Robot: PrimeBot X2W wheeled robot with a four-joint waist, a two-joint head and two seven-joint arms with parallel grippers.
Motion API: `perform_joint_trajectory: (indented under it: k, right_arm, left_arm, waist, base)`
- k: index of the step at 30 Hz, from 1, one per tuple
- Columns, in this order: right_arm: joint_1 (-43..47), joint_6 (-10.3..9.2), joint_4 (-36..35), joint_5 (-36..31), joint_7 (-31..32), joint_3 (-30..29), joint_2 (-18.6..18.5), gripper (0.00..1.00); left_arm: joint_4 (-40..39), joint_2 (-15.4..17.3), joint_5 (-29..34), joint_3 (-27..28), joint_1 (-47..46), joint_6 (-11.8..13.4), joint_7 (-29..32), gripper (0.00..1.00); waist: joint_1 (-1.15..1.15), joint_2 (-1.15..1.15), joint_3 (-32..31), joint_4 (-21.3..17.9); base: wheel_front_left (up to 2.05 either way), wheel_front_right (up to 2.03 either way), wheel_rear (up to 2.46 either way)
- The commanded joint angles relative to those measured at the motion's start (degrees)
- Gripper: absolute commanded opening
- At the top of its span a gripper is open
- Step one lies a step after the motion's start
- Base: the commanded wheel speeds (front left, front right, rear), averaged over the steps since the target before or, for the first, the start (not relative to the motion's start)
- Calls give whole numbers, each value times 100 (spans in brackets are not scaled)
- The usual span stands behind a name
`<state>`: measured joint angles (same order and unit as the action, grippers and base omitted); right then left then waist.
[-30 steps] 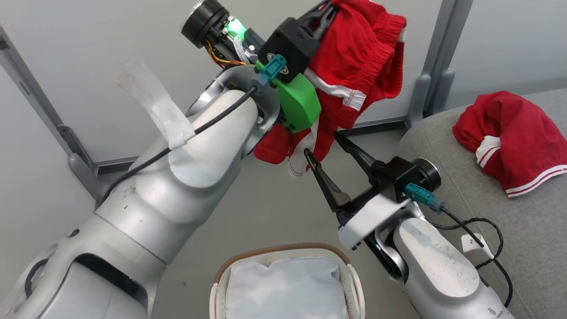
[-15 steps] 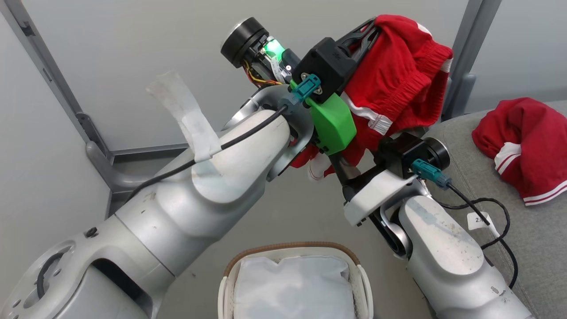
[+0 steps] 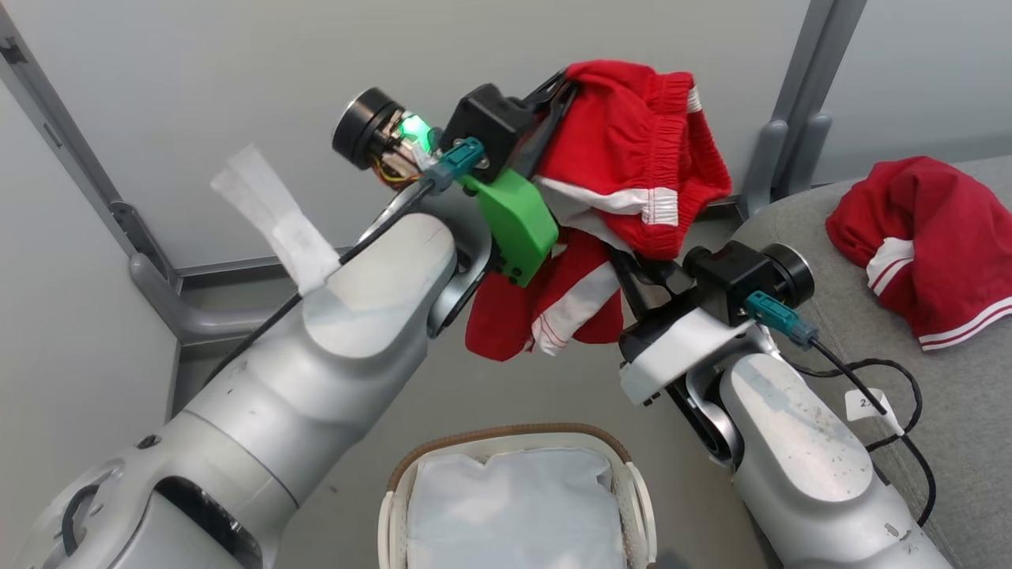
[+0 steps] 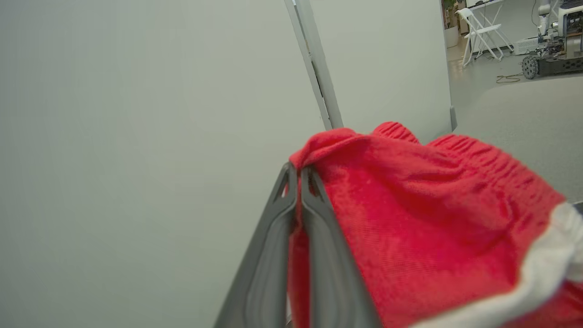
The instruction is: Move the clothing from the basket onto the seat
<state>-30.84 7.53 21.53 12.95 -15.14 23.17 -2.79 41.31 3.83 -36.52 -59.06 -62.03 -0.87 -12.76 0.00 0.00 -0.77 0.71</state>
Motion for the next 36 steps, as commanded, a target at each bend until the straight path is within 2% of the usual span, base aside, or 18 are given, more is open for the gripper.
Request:
perform_joint_trajectory:
  k: [1,3,4,6,7,8,9,17,26,36]
  right_arm:
    - [125,-8,-72,-58,-1,-43,-20,0]
    - [144,-7,-165,-102,-1,-101,-20,0]
    - [158,-8,-203,-118,-1,-126,-20,0]
    - [214,-8,-264,-182,-1,-174,-20,0]
    - [235,-8,-297,-215,-1,-207,-20,0]
    - [241,-7,-325,-242,-1,-231,-20,0]
    - [241,-7,-364,-269,-1,-265,-20,0]
    - [330,-8,-553,-400,-1,-475,-21,0]
    - [489,-7,-631,-544,-1,-795,-19,0]
    - [677,-7,-662,-687,-1,-1074,-20,0]
  left_arm:
    - [67,46,-133,69,167,-67,-47,0]
    - [122,79,-221,136,311,-127,-101,2]
    - [148,98,-262,154,388,-166,-124,23]
    - [194,152,-286,157,563,-230,-167,33]
    - [201,177,-295,179,652,-250,-201,46]
    - [186,196,-294,204,723,-268,-209,82]
    - [172,216,-308,249,832,-269,-227,100]
    - [-584,367,54,995,1892,-156,-244,100]
    - [-1130,194,598,1734,3410,-328,-239,100]
    - [-1203,7,1180,2089,4151,-527,-239,100]
  waist:
    - [0,0,22,-33]
    - [0,0,34,-49]
    - [0,0,39,-55]
    - [0,0,51,-69]
    - [0,0,60,-75]
    - [0,0,65,-80]
    - [0,0,72,-86]
    - [0,0,125,-107]
    - [0,0,156,-104]
    - [0,0,172,-159]
  base:
    - [0,0,0]
    - [0,0,0]
    - [0,0,0]
    - [0,0,0]
    - [0,0,0]
    - [0,0,0]
    - [0,0,0]
    - [0,0,0]
    - [0,0,0]
    - [0,0,0]
